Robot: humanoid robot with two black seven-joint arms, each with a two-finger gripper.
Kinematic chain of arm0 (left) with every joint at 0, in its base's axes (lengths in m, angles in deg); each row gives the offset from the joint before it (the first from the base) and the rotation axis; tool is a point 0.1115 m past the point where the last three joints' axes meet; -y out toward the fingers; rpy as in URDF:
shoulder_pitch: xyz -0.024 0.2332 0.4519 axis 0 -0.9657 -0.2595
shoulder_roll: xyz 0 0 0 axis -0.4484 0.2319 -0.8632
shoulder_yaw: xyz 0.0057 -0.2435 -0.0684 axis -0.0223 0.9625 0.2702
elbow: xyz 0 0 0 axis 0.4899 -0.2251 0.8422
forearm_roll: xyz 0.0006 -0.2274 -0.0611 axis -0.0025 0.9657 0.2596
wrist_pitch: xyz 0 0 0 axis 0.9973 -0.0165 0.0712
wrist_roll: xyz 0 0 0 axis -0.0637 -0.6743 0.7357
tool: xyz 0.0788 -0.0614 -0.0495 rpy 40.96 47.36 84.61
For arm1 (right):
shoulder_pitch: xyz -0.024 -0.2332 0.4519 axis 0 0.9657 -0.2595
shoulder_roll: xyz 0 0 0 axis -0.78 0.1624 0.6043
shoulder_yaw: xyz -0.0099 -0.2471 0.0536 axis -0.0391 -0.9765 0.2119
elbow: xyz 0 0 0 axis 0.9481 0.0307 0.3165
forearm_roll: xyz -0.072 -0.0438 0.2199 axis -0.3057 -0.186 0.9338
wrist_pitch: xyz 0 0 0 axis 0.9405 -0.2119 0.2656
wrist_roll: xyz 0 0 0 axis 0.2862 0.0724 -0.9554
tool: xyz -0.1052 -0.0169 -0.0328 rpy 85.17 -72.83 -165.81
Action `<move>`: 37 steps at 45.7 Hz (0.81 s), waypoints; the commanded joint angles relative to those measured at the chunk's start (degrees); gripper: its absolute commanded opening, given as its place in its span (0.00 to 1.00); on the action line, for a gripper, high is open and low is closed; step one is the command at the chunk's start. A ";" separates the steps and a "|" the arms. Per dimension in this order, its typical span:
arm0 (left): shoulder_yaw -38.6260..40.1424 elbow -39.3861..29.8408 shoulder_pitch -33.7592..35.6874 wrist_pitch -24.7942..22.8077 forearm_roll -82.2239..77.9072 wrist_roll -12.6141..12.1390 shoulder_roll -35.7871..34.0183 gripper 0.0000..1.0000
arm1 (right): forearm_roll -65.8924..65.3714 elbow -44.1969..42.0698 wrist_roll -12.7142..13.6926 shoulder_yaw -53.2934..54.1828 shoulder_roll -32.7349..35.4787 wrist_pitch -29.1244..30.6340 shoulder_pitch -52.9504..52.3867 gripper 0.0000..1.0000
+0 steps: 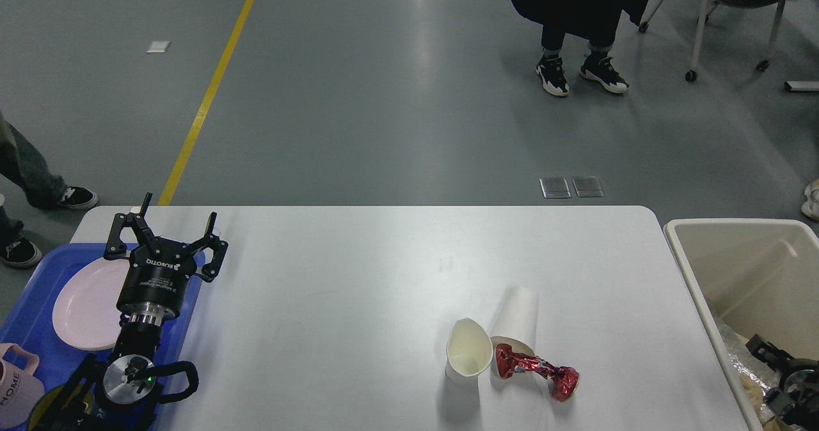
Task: Tidy desktop
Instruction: 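Raise the right gripper up out of the bin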
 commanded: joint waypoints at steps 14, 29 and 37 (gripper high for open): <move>0.00 0.00 0.00 0.00 0.00 0.00 0.00 0.96 | -1.76 25.23 2.12 -21.00 8.34 19.34 -32.85 1.00; 0.00 0.00 0.00 0.00 0.00 0.00 0.00 0.96 | -1.68 44.13 2.21 -32.35 5.01 41.84 -69.07 1.00; 0.00 0.00 0.00 0.00 0.00 0.00 0.09 0.96 | -1.59 53.61 2.21 -34.64 -1.93 50.37 -84.01 1.00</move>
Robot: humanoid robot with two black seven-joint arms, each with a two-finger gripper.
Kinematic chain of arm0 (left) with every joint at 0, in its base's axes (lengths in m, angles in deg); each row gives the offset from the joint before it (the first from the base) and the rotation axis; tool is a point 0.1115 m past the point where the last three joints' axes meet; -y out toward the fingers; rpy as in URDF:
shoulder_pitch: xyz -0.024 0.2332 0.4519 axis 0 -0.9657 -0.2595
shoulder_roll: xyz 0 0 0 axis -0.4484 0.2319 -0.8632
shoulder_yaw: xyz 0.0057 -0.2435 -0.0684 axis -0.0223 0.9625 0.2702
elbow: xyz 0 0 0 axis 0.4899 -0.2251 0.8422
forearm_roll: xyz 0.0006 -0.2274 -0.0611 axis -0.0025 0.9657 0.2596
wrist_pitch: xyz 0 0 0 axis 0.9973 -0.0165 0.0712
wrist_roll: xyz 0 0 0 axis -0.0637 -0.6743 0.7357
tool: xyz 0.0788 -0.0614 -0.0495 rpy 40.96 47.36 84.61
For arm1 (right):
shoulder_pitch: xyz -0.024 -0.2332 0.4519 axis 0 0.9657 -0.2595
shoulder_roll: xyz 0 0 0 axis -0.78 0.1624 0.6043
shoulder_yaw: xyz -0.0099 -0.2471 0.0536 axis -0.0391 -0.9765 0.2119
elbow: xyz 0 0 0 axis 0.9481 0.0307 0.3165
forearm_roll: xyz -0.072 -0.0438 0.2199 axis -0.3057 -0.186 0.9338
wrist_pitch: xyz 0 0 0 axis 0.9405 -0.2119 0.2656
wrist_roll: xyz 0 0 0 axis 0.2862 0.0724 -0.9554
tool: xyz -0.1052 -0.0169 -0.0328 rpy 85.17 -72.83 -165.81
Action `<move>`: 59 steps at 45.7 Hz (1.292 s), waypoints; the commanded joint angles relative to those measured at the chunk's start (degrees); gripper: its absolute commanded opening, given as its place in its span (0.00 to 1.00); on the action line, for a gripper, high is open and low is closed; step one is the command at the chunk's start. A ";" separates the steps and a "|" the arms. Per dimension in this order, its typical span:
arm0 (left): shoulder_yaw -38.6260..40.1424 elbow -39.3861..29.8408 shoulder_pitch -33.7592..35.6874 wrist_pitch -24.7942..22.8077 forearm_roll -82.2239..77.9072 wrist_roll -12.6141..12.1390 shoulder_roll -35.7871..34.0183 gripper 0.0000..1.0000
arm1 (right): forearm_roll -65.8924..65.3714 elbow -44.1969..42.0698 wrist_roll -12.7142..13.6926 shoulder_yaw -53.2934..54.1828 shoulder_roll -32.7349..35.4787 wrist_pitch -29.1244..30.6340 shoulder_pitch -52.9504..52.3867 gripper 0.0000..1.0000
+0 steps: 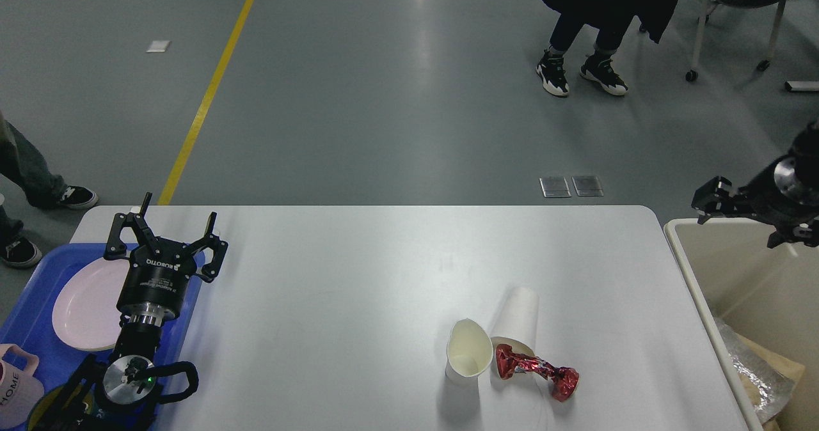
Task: Tidy desktop
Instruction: 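Raise the right gripper up out of the bin, then lower the right gripper onto the white paper cup and grasp it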
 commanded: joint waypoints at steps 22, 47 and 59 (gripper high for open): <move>0.00 0.00 0.00 0.00 -0.04 0.00 0.00 0.96 | 0.45 35.23 -0.01 6.01 -15.09 5.85 -36.21 1.00; 0.00 0.00 0.00 0.00 -0.04 0.00 0.00 0.96 | 0.54 35.77 -0.10 7.95 -14.74 5.49 -36.03 1.00; 0.00 0.00 0.00 0.00 -0.04 0.00 0.00 0.96 | 0.80 35.42 -0.10 10.94 -16.67 4.97 -34.02 1.00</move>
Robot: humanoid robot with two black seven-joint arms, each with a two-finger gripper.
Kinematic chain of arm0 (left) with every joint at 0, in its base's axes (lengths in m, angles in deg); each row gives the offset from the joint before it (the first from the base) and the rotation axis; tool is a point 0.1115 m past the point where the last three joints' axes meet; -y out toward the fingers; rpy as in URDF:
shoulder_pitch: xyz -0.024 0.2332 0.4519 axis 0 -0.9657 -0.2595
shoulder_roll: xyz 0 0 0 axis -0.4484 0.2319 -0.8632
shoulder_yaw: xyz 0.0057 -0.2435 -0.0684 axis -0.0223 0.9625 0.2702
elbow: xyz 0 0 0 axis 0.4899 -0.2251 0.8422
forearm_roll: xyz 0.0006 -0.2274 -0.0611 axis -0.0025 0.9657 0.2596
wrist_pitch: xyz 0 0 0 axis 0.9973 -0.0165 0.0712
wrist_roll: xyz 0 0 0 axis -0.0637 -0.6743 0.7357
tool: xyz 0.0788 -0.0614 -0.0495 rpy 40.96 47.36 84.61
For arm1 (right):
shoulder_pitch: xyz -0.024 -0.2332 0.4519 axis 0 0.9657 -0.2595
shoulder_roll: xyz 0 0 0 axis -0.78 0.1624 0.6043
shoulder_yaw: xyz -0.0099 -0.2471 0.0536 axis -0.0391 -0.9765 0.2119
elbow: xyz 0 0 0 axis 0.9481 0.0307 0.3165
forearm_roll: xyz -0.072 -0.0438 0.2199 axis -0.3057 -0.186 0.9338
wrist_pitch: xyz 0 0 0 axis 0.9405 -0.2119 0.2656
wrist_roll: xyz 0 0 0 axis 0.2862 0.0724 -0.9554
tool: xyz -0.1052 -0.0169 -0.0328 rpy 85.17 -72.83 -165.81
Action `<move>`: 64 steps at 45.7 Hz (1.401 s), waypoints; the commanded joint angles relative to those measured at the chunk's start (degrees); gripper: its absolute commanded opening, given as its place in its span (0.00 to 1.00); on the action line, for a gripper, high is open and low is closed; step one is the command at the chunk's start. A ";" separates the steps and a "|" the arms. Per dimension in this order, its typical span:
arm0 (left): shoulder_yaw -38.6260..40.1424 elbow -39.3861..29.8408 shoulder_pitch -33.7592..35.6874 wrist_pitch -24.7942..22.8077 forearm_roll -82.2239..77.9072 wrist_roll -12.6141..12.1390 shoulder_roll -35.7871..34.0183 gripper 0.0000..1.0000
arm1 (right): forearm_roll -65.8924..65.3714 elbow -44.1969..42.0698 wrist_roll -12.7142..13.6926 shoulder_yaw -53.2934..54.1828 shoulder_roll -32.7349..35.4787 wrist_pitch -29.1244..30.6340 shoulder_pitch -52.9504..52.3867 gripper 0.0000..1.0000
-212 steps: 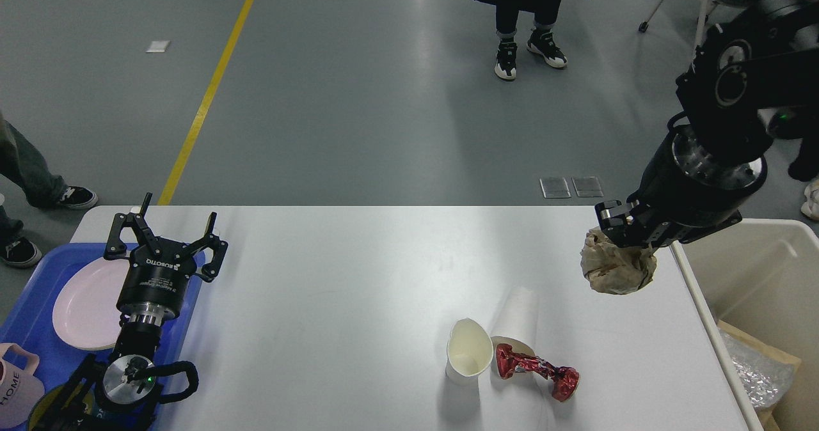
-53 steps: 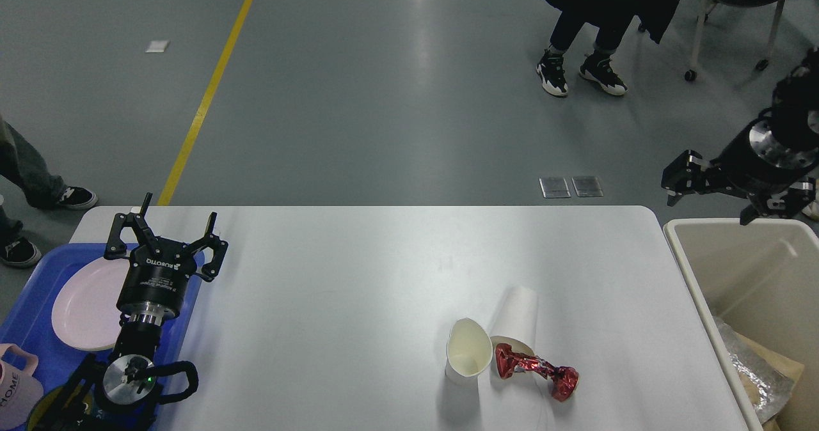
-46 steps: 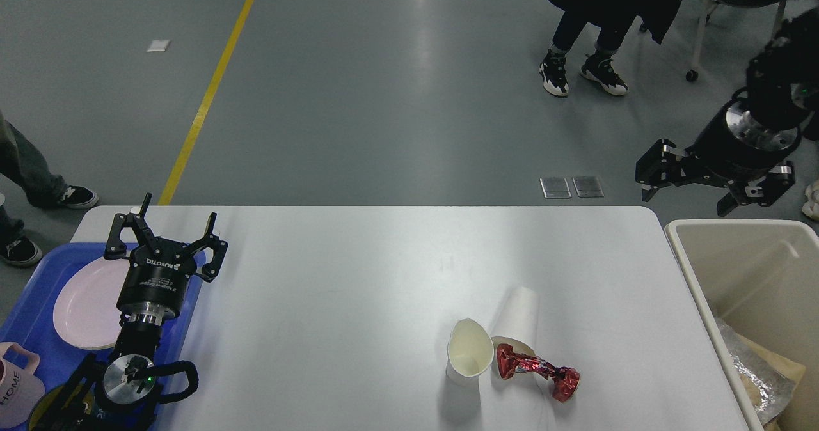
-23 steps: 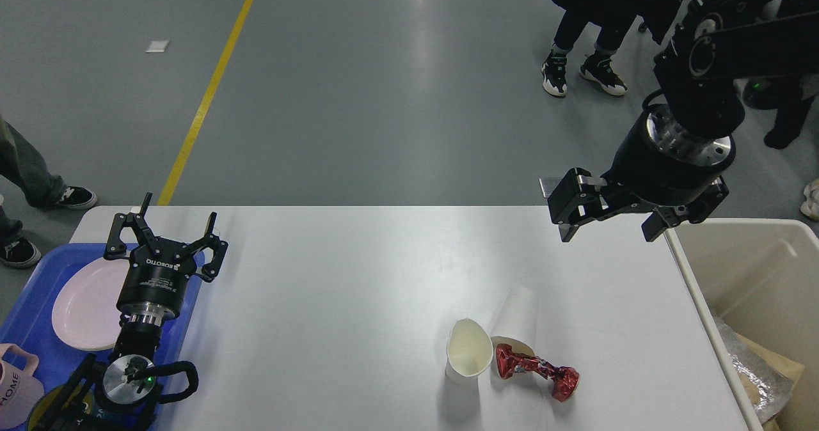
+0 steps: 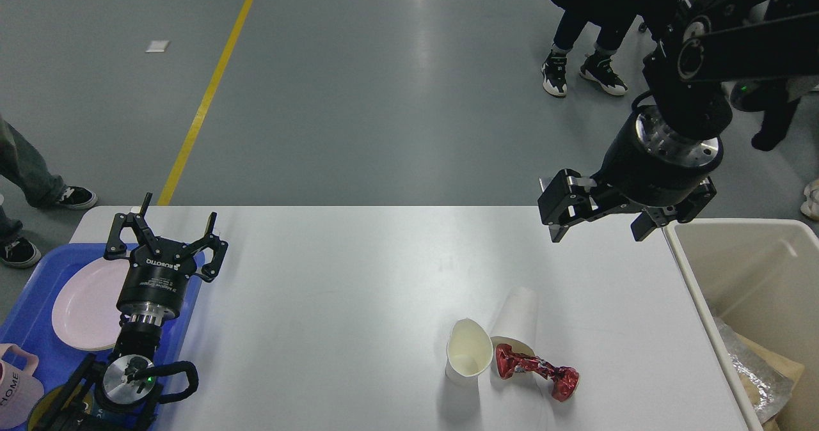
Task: Tidy desktop
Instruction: 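Lower the right gripper onto the white paper cup and grasp it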
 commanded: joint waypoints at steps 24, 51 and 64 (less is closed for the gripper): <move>0.00 0.00 0.08 0.00 -0.01 -0.09 0.00 0.96 | 0.19 -2.80 0.00 9.34 -8.57 -22.36 25.89 1.00; 0.00 0.00 0.00 0.00 -0.01 -0.09 0.00 0.96 | 0.36 -20.37 0.00 10.30 -14.81 -27.82 49.10 1.00; 0.00 0.00 0.00 0.00 -0.01 -0.09 0.00 0.96 | 0.45 -20.11 0.00 10.22 -14.90 -28.44 49.54 0.55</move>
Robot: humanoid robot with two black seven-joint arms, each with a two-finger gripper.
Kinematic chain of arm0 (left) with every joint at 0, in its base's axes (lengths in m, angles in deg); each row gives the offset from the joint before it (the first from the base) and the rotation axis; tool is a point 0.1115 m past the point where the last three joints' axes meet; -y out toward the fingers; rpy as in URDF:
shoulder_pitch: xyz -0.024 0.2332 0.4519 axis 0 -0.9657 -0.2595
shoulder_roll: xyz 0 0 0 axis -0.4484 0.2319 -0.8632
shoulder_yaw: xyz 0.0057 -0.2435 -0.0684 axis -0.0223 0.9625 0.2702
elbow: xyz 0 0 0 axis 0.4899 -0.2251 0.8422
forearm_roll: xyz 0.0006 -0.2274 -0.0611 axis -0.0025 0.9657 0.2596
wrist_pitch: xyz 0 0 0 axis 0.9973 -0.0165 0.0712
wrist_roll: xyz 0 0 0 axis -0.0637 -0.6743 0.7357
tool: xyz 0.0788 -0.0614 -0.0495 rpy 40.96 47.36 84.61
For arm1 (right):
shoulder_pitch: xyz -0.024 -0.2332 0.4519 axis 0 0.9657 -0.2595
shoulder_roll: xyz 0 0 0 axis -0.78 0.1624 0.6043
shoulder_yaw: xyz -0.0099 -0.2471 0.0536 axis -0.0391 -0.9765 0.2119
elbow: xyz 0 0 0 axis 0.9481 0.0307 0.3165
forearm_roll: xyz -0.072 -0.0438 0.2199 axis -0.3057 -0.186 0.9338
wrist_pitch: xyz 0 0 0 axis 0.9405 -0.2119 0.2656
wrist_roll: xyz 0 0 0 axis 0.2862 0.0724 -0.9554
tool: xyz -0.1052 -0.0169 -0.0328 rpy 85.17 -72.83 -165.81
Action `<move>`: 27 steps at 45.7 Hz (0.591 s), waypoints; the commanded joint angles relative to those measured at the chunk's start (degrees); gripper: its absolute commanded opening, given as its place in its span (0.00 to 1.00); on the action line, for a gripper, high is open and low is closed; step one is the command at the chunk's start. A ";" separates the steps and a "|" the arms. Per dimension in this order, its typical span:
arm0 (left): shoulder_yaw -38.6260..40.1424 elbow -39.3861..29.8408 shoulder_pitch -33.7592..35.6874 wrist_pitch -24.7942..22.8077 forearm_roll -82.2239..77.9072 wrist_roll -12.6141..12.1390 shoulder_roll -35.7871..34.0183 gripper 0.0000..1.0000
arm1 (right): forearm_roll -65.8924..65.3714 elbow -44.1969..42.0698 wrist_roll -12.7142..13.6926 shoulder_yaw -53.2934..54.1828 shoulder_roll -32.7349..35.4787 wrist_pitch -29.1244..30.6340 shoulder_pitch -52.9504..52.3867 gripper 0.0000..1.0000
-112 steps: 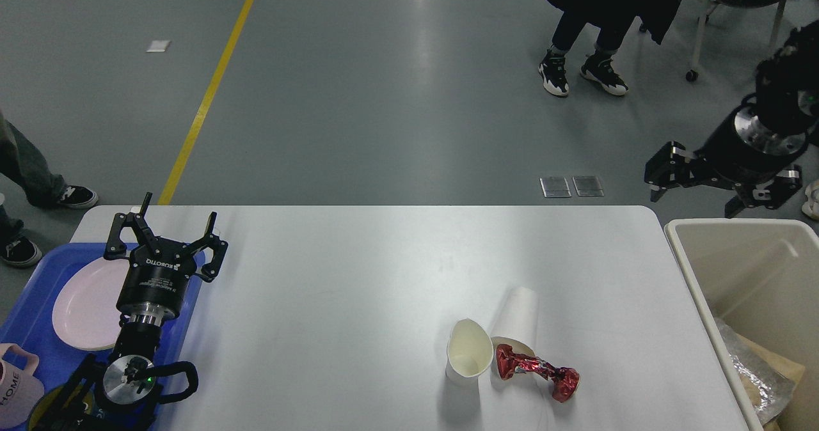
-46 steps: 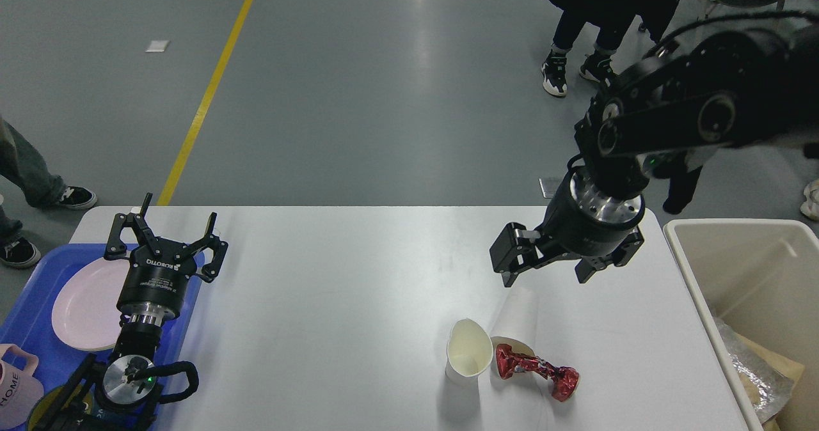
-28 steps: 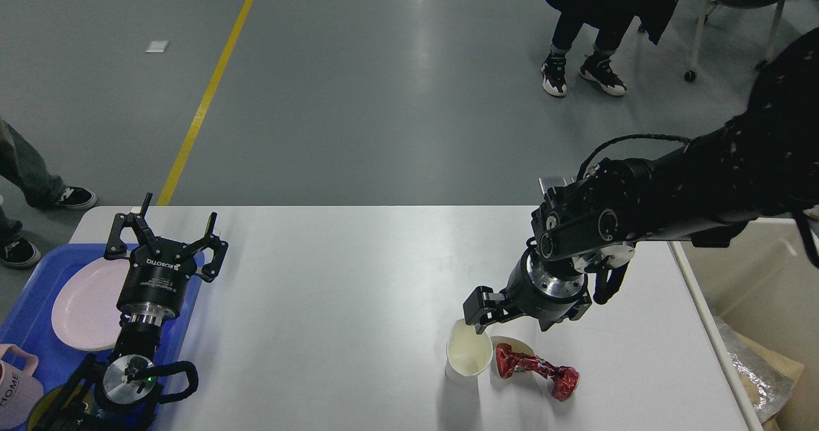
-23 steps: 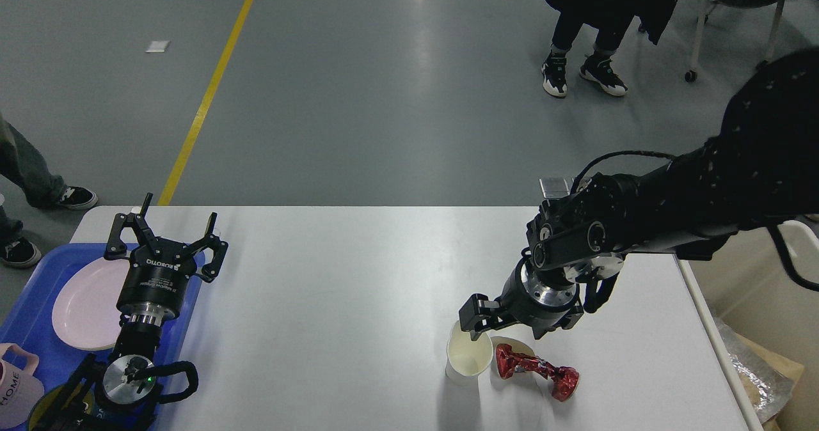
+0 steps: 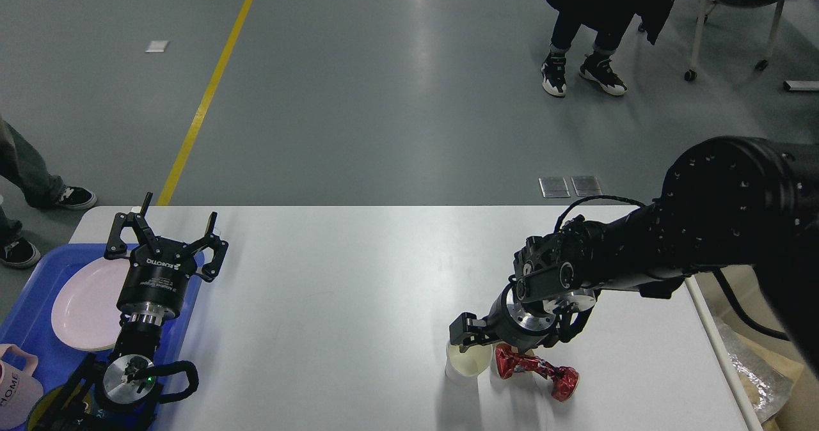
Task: Tidy desktop
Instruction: 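Lower the right gripper onto the white paper cup and grasp it, then lift the paper cup and carry it over the bin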
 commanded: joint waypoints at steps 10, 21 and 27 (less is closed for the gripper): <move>0.00 0.00 -0.04 0.00 0.09 0.01 0.00 0.96 | 0.09 0.67 0.00 -0.03 -0.12 0.54 0.53 0.12; 0.00 0.00 -0.04 0.00 0.00 0.01 0.00 0.96 | 0.18 0.76 0.00 0.06 -0.03 -0.34 1.24 0.00; 0.00 0.00 -0.04 0.00 0.00 0.01 0.00 0.96 | 0.26 0.76 0.00 0.06 -0.03 -0.34 1.24 0.00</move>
